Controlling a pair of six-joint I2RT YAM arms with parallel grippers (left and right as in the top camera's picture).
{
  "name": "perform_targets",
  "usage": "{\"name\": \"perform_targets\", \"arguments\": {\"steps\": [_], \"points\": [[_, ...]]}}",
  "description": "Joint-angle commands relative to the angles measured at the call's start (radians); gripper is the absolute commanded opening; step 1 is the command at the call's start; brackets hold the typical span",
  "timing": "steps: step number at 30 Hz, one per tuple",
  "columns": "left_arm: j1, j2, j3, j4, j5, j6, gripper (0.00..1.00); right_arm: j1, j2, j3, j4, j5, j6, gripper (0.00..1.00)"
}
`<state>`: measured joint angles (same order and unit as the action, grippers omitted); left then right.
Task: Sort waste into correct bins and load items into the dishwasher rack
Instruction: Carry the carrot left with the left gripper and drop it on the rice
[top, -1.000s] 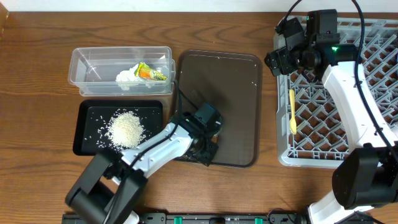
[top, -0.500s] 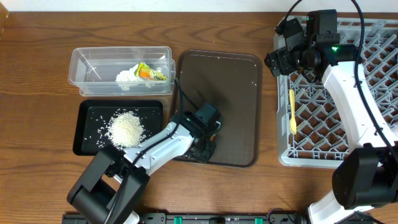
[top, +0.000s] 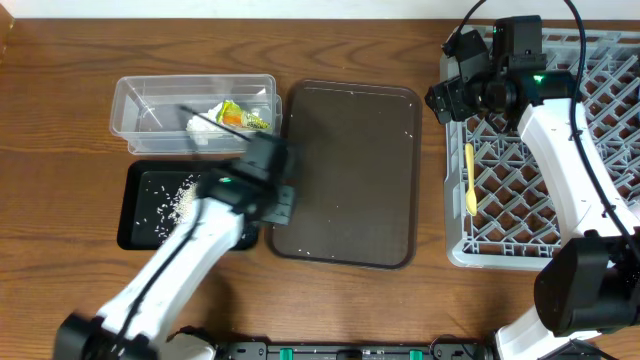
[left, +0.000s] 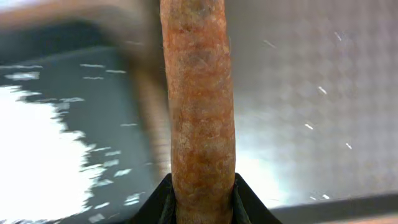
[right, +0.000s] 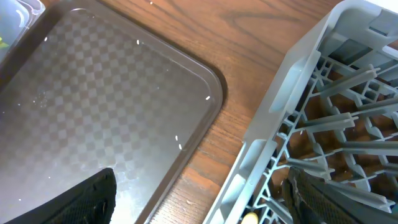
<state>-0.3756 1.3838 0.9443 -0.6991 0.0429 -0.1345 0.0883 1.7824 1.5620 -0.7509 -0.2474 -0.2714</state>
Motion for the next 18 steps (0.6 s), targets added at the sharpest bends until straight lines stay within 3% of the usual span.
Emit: {"name": "perform_targets", "arguments": {"steps": [1,7,18], "points": [[0.097,-0.057,0.021,-0.019,-0.068,-0.015,0.07,0.01,0.009,-0.006,-0.002,-0.011,0.013,0.85],[0.277,-0.045,0.01,-0.022,-0.067,-0.148,0.07,0.01,0.009,-0.006,-0.001,-0.011,0.013,0.85],[0.43,0.097,-0.037,-0.021,-0.067,-0.348,0.07,0.01,0.009,-0.006,-0.001,-0.011,0.012,0.85]]}}
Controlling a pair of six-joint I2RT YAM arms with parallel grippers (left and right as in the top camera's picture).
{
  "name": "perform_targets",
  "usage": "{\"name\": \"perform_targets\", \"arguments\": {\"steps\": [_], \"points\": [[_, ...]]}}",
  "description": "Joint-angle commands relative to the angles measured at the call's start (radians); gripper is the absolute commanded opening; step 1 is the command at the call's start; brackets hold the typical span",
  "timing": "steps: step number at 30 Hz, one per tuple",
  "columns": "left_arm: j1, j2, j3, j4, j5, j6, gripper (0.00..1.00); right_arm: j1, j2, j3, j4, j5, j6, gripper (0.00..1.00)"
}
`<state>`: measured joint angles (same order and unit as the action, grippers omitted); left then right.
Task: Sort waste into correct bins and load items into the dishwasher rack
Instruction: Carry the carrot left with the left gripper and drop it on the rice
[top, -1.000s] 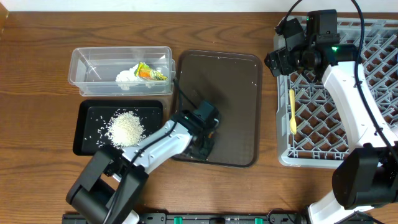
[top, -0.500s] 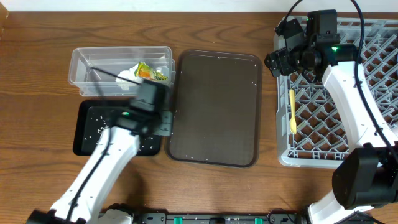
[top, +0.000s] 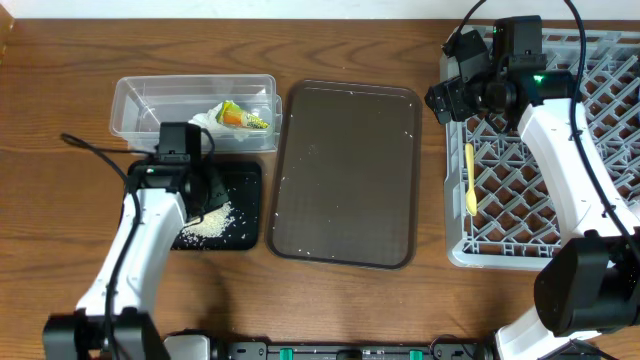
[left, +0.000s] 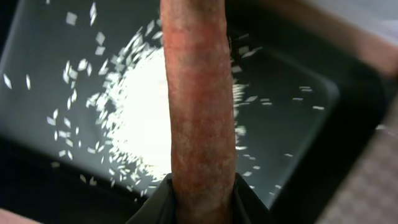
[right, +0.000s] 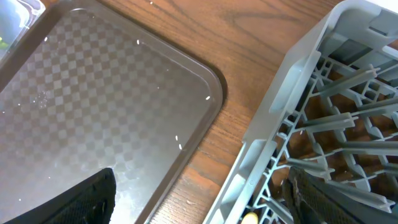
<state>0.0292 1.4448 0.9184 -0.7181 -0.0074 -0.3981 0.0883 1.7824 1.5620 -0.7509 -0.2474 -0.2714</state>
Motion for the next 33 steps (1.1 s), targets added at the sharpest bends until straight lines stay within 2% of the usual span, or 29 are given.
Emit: {"name": "perform_targets", "arguments": {"steps": [1,7,13,17,23,27,30,33], "points": [[0.034,0.054,-0.011,-0.002,-0.016,-0.097,0.07,0.01,0.009,-0.006,-0.001,-0.011,0.012,0.85],[0.06,0.145,-0.011,0.017,-0.016,-0.181,0.08,0.01,0.009,-0.006,-0.002,-0.011,0.013,0.85],[0.06,0.204,-0.011,0.057,-0.016,-0.187,0.09,0.01,0.009,-0.006,-0.002,-0.011,0.012,0.85],[0.06,0.209,-0.011,0.056,-0.016,-0.187,0.17,0.01,0.009,-0.006,-0.002,-0.011,0.013,0.85],[0.06,0.205,-0.003,0.047,-0.016,-0.147,0.4,0.01,0.009,-0.006,-0.002,-0.011,0.012,0.86],[0.06,0.172,0.035,0.026,-0.016,-0.098,0.46,0.01,0.009,-0.006,0.001,-0.011,0.012,0.89],[0.059,0.115,0.064,0.026,-0.015,-0.074,0.51,0.01,0.009,-0.006,0.003,-0.012,0.013,0.99],[0.057,0.051,0.089,0.026,-0.011,-0.009,0.53,0.01,0.009,-0.006,0.012,-0.016,0.013,0.99]]}}
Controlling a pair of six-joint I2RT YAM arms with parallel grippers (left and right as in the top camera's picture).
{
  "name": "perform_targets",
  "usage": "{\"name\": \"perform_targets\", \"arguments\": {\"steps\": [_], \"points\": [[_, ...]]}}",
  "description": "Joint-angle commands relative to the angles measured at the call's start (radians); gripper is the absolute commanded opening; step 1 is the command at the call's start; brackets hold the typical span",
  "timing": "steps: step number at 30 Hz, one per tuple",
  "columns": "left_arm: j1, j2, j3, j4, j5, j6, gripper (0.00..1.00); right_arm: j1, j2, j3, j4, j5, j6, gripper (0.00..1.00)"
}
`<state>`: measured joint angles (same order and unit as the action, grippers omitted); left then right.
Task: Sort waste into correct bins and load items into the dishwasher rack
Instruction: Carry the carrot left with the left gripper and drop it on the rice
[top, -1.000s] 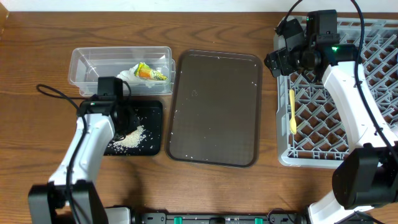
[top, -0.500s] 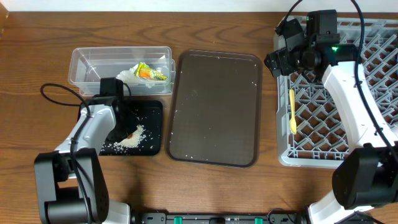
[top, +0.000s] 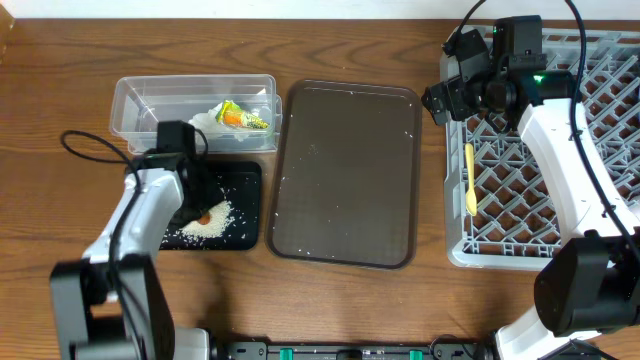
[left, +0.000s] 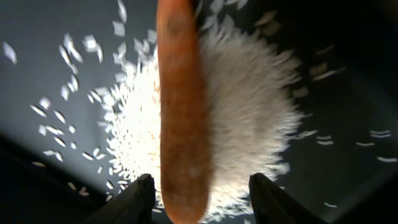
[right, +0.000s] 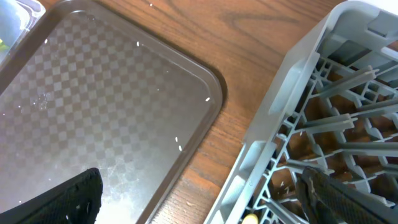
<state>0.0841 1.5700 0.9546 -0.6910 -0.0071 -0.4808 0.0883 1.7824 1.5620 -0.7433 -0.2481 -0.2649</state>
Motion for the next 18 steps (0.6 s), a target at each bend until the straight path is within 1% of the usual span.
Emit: {"name": "perform_targets", "arguments": {"steps": [1,5,6,9,10,12,15,17,18], "points": [[0.002,-0.098,0.06,-0.001,-0.011,0.094,0.53,0.01,0.009,-0.006,0.01,-0.015,0.006,0.99],[-0.001,-0.167,0.086,0.005,-0.005,0.184,0.53,0.006,0.009,-0.006,0.068,-0.014,0.011,0.99],[-0.005,-0.176,0.091,0.008,0.0,0.224,0.52,0.001,0.009,-0.006,0.093,-0.008,0.046,0.99],[-0.035,-0.192,0.105,0.005,0.003,0.393,0.53,-0.033,0.009,-0.006,0.175,0.004,0.215,0.99],[-0.05,-0.193,0.105,0.002,0.003,0.455,0.54,-0.049,0.009,-0.006,0.2,0.004,0.264,0.99],[-0.074,-0.193,0.105,-0.013,0.004,0.529,0.62,-0.077,0.009,-0.006,0.22,0.004,0.336,0.99],[-0.097,-0.196,0.105,-0.062,0.024,0.555,0.66,-0.126,0.009,-0.006,0.167,0.004,0.397,0.99],[-0.097,-0.201,0.105,-0.109,0.055,0.546,0.66,-0.158,0.009,-0.006,0.084,0.005,0.403,0.99],[-0.096,-0.207,0.105,-0.139,0.06,0.522,0.65,-0.177,0.009,-0.006,0.03,0.006,0.402,0.99]]}}
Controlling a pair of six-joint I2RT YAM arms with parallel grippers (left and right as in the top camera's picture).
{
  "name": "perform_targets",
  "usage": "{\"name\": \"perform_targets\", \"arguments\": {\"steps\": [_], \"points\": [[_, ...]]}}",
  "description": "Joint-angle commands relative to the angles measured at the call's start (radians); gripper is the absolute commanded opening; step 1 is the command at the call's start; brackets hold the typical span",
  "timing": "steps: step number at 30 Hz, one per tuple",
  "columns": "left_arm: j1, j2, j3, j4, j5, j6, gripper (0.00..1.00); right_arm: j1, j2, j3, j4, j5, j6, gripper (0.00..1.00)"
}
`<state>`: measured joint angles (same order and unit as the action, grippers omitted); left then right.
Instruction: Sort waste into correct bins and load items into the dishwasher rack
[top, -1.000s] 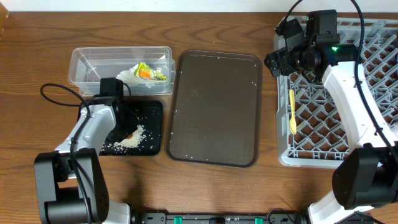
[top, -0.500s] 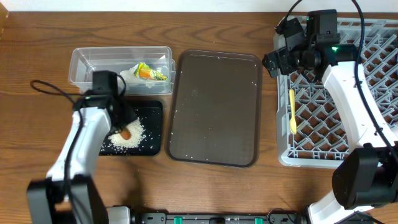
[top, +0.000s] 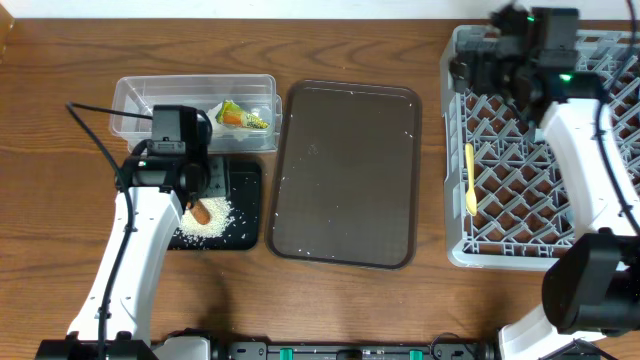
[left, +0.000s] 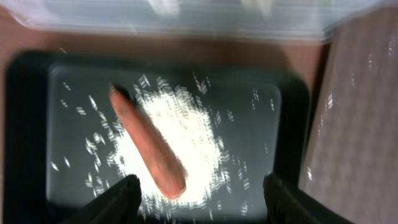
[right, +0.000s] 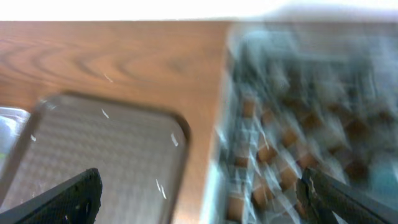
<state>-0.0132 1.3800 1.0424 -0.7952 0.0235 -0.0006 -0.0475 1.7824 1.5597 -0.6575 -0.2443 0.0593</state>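
A brown sausage (left: 149, 148) lies loose on a heap of white rice (left: 186, 155) inside the black bin (top: 238, 178); from overhead the sausage (top: 201, 211) shows just below my left gripper (top: 192, 185). The left gripper (left: 202, 208) is open above the bin, holding nothing. My right gripper (right: 205, 205) is open and empty; its view is blurred, with the brown tray (right: 106, 155) on the left and the grey dishwasher rack (right: 298, 124) on the right. Overhead, the right gripper (top: 468, 68) hangs over the rack's far left corner.
A clear bin (top: 140, 110) behind the black one holds crumpled wrappers (top: 235, 116). The brown tray (top: 345, 170) lies mid-table with a few rice grains on it. A yellow utensil (top: 470, 178) lies in the rack (top: 455, 250) at the right.
The left gripper has drawn back from the sausage, which now lies apart from it on the rice. The right gripper, still before, has shifted toward the rack's far corner.
First my left gripper was shut on the sausage at the border of tray and black bin. Then it held the sausage over the rice in the bin. Later its jaws stood open with the sausage on the rice. Now it is higher, empty.
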Motion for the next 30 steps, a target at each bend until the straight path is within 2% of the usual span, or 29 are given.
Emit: {"name": "perform_targets", "arguments": {"steps": [1,6,12,16,20,23,27,30], "points": [[0.002,-0.023,0.017,-0.054,0.029,0.025,0.64,-0.055,0.009,-0.004,-0.09,0.006,0.076,0.99],[0.001,-0.086,0.017,-0.122,0.029,-0.043,0.56,-0.125,-0.004,-0.004,-0.198,0.011,0.045,0.99],[0.001,-0.246,0.009,-0.174,0.028,-0.046,0.56,-0.13,-0.053,-0.004,-0.282,0.046,0.025,0.99],[0.001,-0.378,-0.012,-0.176,0.027,-0.046,0.69,-0.089,-0.114,-0.024,-0.292,0.16,0.025,0.99],[0.001,-0.522,-0.042,-0.177,0.01,-0.047,0.75,-0.046,-0.222,-0.109,-0.223,0.18,0.017,0.99],[0.001,-0.645,-0.081,-0.18,0.01,-0.047,0.77,-0.019,-0.335,-0.227,-0.136,0.181,0.018,0.99],[0.001,-0.786,-0.132,-0.191,0.01,-0.058,0.87,0.023,-0.527,-0.423,-0.022,0.223,0.025,0.99],[0.001,-0.845,-0.144,-0.191,0.01,-0.057,0.88,0.052,-0.672,-0.564,0.064,0.281,0.045,0.99]]}}
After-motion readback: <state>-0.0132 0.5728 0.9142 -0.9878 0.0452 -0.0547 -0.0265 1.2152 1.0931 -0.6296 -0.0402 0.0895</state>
